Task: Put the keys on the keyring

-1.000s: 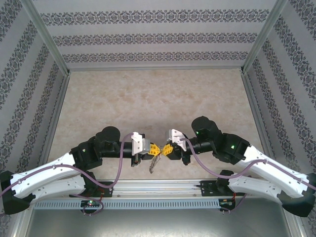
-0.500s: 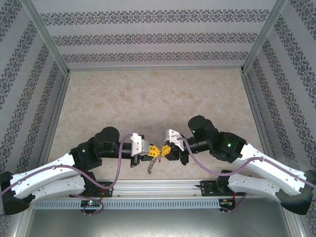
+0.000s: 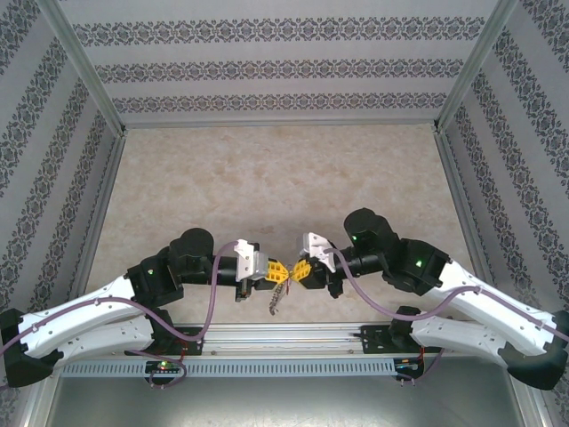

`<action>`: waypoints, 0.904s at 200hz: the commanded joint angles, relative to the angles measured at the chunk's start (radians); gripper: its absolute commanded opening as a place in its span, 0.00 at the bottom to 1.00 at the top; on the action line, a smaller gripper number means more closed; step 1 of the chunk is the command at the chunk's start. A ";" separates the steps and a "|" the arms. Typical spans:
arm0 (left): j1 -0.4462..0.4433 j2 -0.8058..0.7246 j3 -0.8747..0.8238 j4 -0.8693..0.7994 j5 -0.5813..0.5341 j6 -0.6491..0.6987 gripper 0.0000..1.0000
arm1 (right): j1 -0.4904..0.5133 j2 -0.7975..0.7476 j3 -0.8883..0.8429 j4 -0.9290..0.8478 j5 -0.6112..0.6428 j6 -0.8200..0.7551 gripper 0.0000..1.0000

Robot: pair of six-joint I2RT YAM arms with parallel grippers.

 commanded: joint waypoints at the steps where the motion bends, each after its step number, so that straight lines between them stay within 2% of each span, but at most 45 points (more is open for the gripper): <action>1: -0.008 -0.020 0.008 0.041 0.052 -0.009 0.00 | -0.018 -0.031 0.008 0.038 0.039 0.020 0.00; 107: -0.007 -0.019 0.000 0.017 0.019 0.002 0.00 | -0.024 -0.059 0.005 0.068 0.028 0.034 0.00; 181: -0.008 -0.005 0.006 -0.003 -0.002 0.014 0.00 | -0.024 -0.071 0.017 0.065 0.096 0.028 0.00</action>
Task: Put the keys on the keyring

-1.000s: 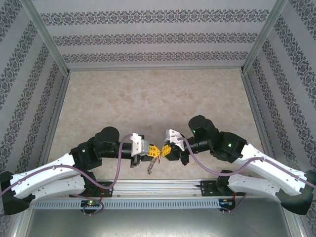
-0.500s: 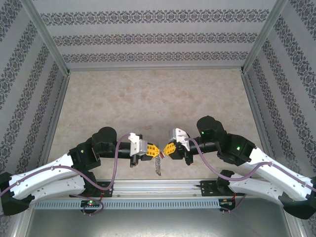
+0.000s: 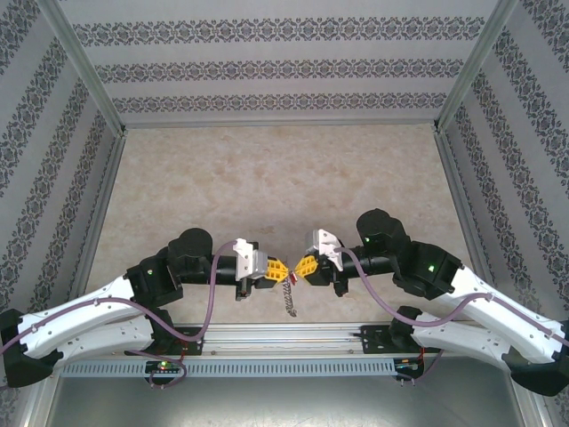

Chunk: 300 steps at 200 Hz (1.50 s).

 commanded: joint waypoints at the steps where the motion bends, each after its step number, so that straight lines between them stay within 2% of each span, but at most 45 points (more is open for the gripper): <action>1: -0.008 -0.003 0.006 -0.008 0.018 0.012 0.00 | -0.016 -0.018 0.018 0.050 0.058 0.006 0.00; 103: -0.008 0.030 0.000 0.007 -0.009 -0.010 0.00 | -0.016 0.007 -0.012 0.075 0.280 -0.012 0.00; 134: -0.004 0.043 -0.001 -0.032 -0.137 -0.029 0.00 | -0.016 0.026 -0.039 0.055 0.412 0.003 0.20; 150: 0.008 0.051 -0.006 -0.064 -0.196 -0.057 0.00 | -0.020 -0.007 -0.082 0.065 0.505 0.024 0.31; 167: 0.032 0.067 -0.024 -0.089 -0.245 -0.092 0.00 | -0.034 -0.062 -0.138 0.101 0.532 0.048 0.45; 197: 0.086 0.116 -0.046 -0.118 -0.283 -0.171 0.00 | -0.057 -0.135 -0.188 0.131 0.561 0.064 0.85; 200: 0.089 0.121 -0.046 -0.121 -0.291 -0.176 0.00 | -0.057 -0.139 -0.189 0.131 0.566 0.065 0.95; 202: 0.091 0.125 -0.047 -0.123 -0.299 -0.179 0.00 | -0.057 -0.140 -0.189 0.130 0.570 0.065 0.97; 244: 0.129 0.256 -0.048 -0.148 -0.404 -0.242 0.00 | -0.071 -0.163 -0.198 0.138 0.643 0.065 0.98; 268: 0.162 0.340 -0.031 -0.134 -0.413 -0.266 0.00 | -0.083 -0.185 -0.211 0.147 0.669 0.065 0.98; 300: 0.250 0.474 0.000 -0.078 -0.380 -0.302 0.00 | -0.107 -0.196 -0.221 0.160 0.679 0.069 0.98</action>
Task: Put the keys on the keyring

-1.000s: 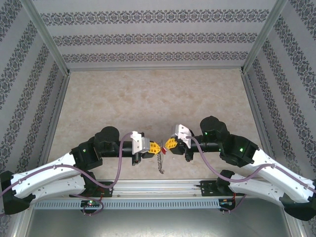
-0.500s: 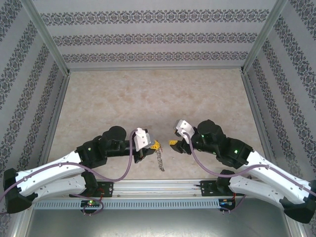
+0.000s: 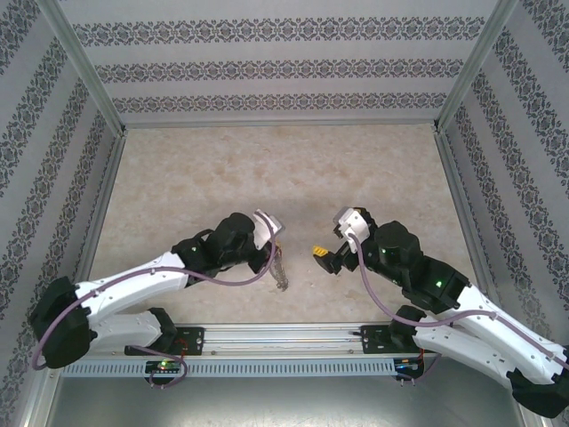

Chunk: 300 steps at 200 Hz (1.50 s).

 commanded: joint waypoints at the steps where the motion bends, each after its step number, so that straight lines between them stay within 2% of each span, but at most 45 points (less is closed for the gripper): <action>1: 0.059 0.097 0.011 -0.007 0.007 -0.059 0.00 | -0.018 -0.014 -0.014 0.039 0.039 0.016 0.98; 30: 0.117 0.254 0.080 0.042 0.043 -0.065 0.00 | -0.036 -0.003 -0.028 0.056 0.032 0.028 0.98; 66: 0.147 0.441 0.168 0.087 0.017 -0.061 0.00 | -0.064 -0.003 -0.035 0.071 0.023 0.035 0.98; 103: 0.164 0.543 0.194 0.127 0.049 -0.093 0.00 | -0.087 -0.018 -0.045 0.075 0.014 0.040 0.98; 130: 0.165 0.526 0.189 0.127 0.059 -0.103 0.12 | -0.102 -0.013 -0.056 0.084 0.003 0.054 0.98; 172: 0.165 0.355 0.171 0.034 0.014 -0.087 0.40 | -0.126 -0.024 -0.092 0.117 0.013 0.081 0.98; 200: 0.165 0.151 0.096 0.022 -0.010 -0.056 0.51 | -0.145 -0.068 -0.145 0.156 0.055 0.095 0.98; 212: 0.165 0.042 0.020 0.086 0.021 -0.044 0.92 | -0.158 -0.089 -0.170 0.175 0.087 0.097 0.98; 216: 0.165 0.004 -0.008 0.110 0.029 -0.043 0.99 | -0.164 -0.094 -0.177 0.179 0.095 0.096 0.98; 227: 0.165 -0.094 -0.082 0.170 0.034 -0.048 1.00 | -0.186 -0.100 -0.194 0.191 0.126 0.089 0.98; 238: 0.165 -0.184 -0.143 0.213 -0.006 -0.058 1.00 | -0.221 -0.098 -0.208 0.208 0.154 0.092 0.98; 271: 0.171 -0.388 -0.232 0.236 -0.305 -0.072 1.00 | -0.377 -0.064 -0.299 0.354 0.149 0.130 0.98; 300: 0.224 -0.400 -0.245 0.258 -0.481 -0.020 1.00 | -0.530 -0.023 -0.417 0.524 0.094 0.175 0.98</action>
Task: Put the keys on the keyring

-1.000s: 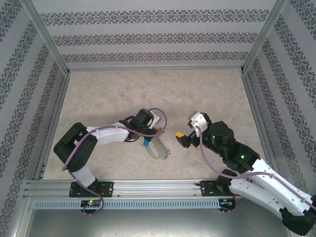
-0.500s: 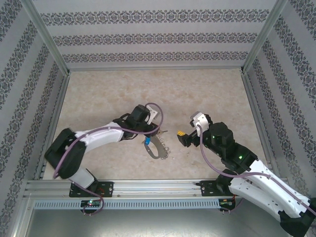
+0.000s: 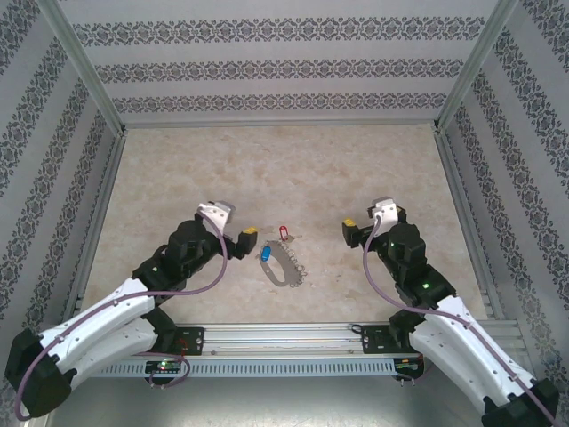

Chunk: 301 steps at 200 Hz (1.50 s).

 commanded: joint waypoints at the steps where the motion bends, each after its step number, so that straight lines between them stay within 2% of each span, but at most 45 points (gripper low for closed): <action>1: 0.050 0.001 -0.010 0.080 -0.238 0.043 1.00 | -0.098 0.033 -0.086 0.195 -0.020 0.054 0.98; 19: 0.105 0.060 -0.035 0.129 -0.320 0.060 1.00 | -0.203 0.117 -0.127 0.304 -0.092 0.042 0.98; 41: 0.181 0.140 -0.111 0.313 -0.358 0.122 1.00 | -0.313 0.248 -0.129 0.404 -0.148 0.062 0.98; 64: 0.254 0.249 -0.187 0.561 -0.423 0.188 1.00 | -0.341 0.387 -0.142 0.555 -0.162 0.052 0.98; 80: 0.306 0.311 -0.194 0.644 -0.377 0.211 1.00 | -0.339 0.480 -0.134 0.649 -0.147 0.026 0.98; 101: 0.375 0.402 -0.188 0.667 -0.324 0.188 1.00 | -0.339 0.589 -0.153 0.818 -0.103 0.011 0.98; 119: 0.442 0.499 -0.230 0.831 -0.256 0.168 1.00 | -0.339 0.639 -0.159 0.909 -0.092 -0.012 0.98; 134: 0.463 0.601 -0.221 0.936 -0.281 0.211 1.00 | -0.339 0.694 -0.148 0.970 -0.116 -0.028 0.98; 152: 0.502 0.678 -0.224 1.040 -0.240 0.216 1.00 | -0.329 0.804 -0.129 1.060 -0.118 -0.054 0.98; 161: 0.528 0.715 -0.226 1.046 -0.205 0.180 1.00 | -0.331 0.844 -0.114 1.065 -0.093 -0.042 0.98; 176: 0.554 0.791 -0.260 1.185 -0.112 0.184 1.00 | -0.356 0.891 -0.078 1.037 -0.110 -0.017 0.98; 188: 0.558 0.838 -0.254 1.232 -0.104 0.197 1.00 | -0.356 0.930 -0.032 0.990 -0.125 -0.024 0.98; 194: 0.559 0.842 -0.244 1.212 -0.102 0.201 1.00 | -0.368 0.945 -0.012 0.996 -0.124 -0.008 0.98; 209: 0.563 0.791 -0.200 1.042 -0.097 0.174 1.00 | -0.384 0.932 0.001 0.948 -0.100 0.021 0.98; 223: 0.567 0.819 -0.193 1.086 -0.104 0.179 1.00 | -0.384 0.938 -0.005 0.972 -0.100 0.021 0.98; 246: 0.568 0.813 -0.189 1.067 -0.113 0.172 1.00 | -0.366 0.933 -0.011 0.978 -0.078 0.006 0.98; 264: 0.569 0.808 -0.183 1.043 -0.114 0.168 1.00 | -0.384 0.932 -0.002 0.958 -0.120 0.014 0.98; 301: 0.576 0.809 -0.164 1.012 -0.120 0.156 1.00 | -0.388 0.934 0.003 0.952 -0.127 0.018 0.98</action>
